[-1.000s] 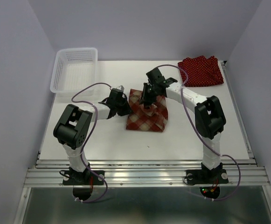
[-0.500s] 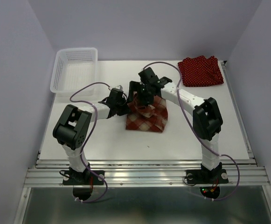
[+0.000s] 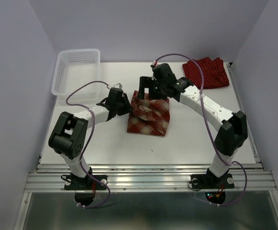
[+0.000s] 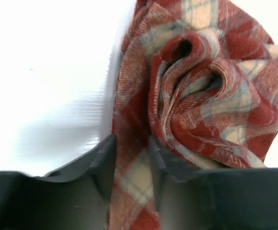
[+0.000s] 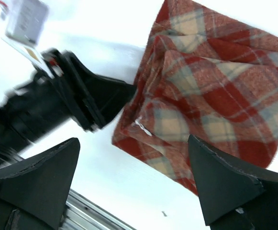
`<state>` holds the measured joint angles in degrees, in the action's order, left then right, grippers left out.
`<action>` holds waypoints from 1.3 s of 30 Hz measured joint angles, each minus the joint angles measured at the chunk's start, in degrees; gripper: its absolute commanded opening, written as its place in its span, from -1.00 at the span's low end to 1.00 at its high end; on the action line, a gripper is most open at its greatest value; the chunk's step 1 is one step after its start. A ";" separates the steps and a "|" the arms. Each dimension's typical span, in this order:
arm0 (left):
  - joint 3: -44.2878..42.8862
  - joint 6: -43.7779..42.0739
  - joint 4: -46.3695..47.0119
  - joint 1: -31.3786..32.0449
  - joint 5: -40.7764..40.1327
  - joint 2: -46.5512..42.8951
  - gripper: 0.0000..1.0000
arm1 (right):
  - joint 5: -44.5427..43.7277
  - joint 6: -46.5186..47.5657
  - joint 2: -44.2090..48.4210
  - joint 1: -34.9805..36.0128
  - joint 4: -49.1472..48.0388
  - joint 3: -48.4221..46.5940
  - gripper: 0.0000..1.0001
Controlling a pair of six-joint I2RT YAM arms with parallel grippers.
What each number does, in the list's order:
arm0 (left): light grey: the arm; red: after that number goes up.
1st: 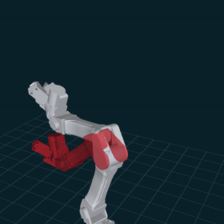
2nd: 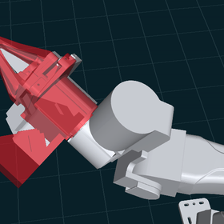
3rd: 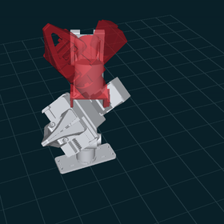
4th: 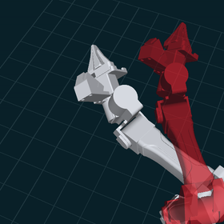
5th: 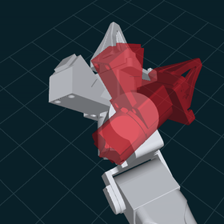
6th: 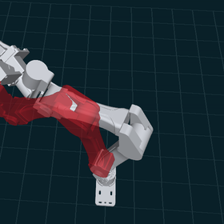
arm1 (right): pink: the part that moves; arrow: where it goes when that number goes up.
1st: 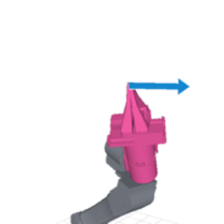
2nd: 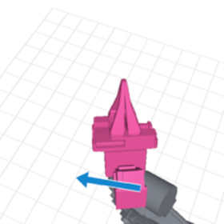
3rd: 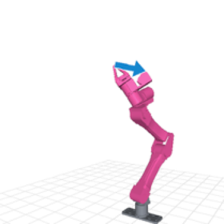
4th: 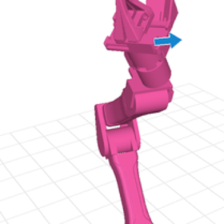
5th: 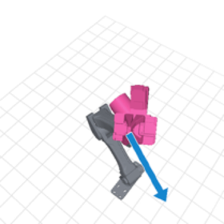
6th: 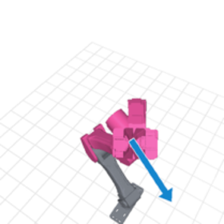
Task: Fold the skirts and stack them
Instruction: Fold the skirt
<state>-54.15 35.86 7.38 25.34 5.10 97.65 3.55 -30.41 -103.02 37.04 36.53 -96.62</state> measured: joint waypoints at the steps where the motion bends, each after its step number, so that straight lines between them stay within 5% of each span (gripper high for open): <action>1: 0.00 -0.07 -0.35 -0.33 -0.26 -0.63 0.13 | -0.44 1.22 1.01 -0.39 -0.31 1.11 1.00; 3: 0.00 -0.28 -0.85 -0.87 -0.61 -1.70 0.35 | -0.96 4.02 3.04 -1.01 -1.07 4.42 1.00; 11: -0.35 -0.74 -4.00 -4.26 -1.79 -5.35 0.37 | 3.10 16.55 4.81 -2.54 -7.02 17.62 1.00; 20: -0.35 -1.70 -7.91 -7.10 -3.52 -9.70 0.88 | 19.54 22.91 3.89 -2.08 -15.96 23.30 1.00; 30: -0.20 -2.34 -10.71 -7.48 -5.77 -13.38 0.97 | 27.96 21.51 -3.28 3.41 -24.59 27.36 1.00; 39: 1.29 -2.40 -11.96 -7.58 -4.66 -16.28 0.97 | 24.33 20.04 -5.09 4.50 -25.88 27.30 1.00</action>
<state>-52.86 33.45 -4.58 17.76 0.45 81.36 27.88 -10.37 -108.12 41.54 10.66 -69.32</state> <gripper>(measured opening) 0.985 0.995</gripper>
